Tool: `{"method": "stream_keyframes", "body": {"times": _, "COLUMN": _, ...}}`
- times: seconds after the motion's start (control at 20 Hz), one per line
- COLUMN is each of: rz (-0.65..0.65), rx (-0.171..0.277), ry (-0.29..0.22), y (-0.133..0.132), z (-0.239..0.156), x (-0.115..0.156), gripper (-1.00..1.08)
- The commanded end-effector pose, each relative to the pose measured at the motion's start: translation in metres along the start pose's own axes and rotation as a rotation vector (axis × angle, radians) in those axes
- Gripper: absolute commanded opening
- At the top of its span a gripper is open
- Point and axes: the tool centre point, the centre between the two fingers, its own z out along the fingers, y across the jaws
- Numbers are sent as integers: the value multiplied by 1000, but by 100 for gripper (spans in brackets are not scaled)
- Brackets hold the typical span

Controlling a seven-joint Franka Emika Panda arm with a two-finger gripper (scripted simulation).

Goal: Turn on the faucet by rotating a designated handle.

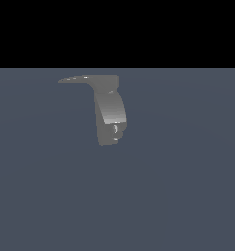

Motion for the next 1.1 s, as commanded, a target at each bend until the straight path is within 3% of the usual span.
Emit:
{"method": "stream_keyframes", "body": {"times": 0.0, "rz": 25, "rx": -1, "ry": 0, "y": -6, "z": 5, "x": 3, "gripper": -100}}
{"method": "stream_keyframes", "body": {"times": 1.05, "rz": 412, "rx": -6, "ry": -1, "y": -94, "z": 72, "x": 62, "gripper": -100}}
